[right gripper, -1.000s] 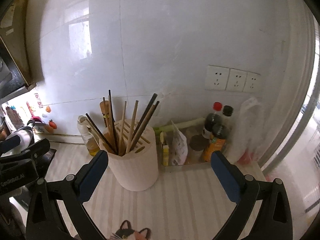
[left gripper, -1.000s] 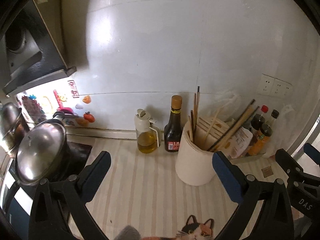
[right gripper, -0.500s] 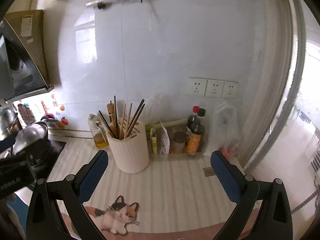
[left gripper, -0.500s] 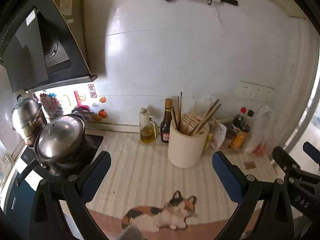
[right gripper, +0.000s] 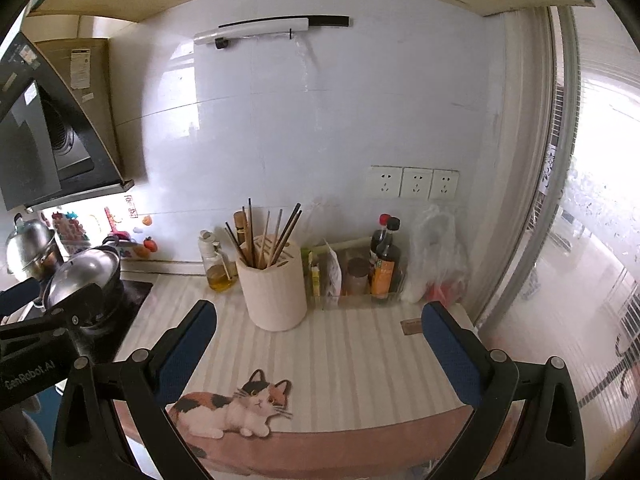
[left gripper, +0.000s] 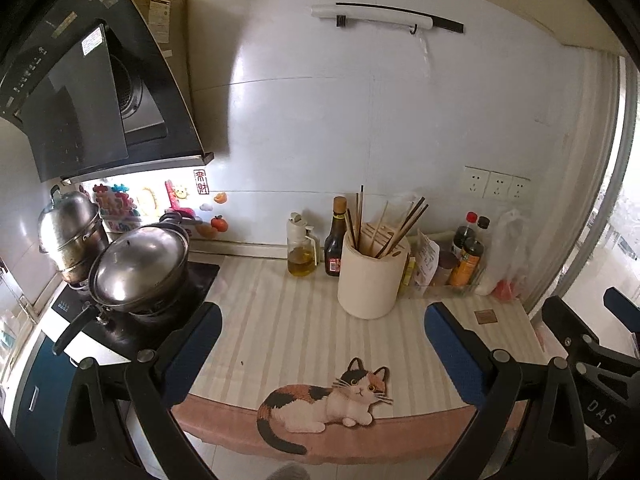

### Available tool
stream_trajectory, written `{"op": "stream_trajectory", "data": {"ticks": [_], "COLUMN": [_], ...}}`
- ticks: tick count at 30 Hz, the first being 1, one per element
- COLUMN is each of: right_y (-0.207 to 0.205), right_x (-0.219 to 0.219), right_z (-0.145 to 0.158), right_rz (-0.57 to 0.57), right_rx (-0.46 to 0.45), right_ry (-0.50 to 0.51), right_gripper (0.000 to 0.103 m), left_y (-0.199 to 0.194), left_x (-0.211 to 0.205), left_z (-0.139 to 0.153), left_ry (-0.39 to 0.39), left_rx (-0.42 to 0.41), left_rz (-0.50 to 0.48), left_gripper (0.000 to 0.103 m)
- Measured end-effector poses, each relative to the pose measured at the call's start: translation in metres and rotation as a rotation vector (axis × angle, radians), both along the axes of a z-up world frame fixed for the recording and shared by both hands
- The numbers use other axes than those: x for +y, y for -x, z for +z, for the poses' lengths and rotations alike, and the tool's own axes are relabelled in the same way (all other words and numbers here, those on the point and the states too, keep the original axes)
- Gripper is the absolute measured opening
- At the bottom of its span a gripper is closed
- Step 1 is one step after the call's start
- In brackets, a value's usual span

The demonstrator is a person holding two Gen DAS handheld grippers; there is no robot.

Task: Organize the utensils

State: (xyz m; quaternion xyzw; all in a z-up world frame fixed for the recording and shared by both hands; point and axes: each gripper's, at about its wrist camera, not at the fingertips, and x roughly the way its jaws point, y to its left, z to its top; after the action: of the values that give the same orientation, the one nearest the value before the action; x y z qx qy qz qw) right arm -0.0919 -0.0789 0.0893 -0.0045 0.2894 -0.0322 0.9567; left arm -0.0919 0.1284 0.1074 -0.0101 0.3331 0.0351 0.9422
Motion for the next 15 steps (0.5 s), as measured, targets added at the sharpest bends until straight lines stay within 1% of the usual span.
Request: {"op": "stream_trajectory", "data": {"ticks": [3, 15], "right_y": [0.004, 0.01], "right_x": [0.002, 0.002], "right_z": [0.005, 0.021], "right_rz": [-0.007, 0.006], "right_rx": [-0.004, 0.001], "right_ry": [0.004, 0.012], "right_gripper": [0.103, 0.103], "left_y": [0.004, 0.013], "left_x": [0.001, 0.0], "left_z": [0.004, 0.014], "left_ry": [-0.008, 0.002], "left_rx": [-0.003, -0.007], "left_rz": [-0.006, -0.012], "left_gripper": [0.103, 0.103]}}
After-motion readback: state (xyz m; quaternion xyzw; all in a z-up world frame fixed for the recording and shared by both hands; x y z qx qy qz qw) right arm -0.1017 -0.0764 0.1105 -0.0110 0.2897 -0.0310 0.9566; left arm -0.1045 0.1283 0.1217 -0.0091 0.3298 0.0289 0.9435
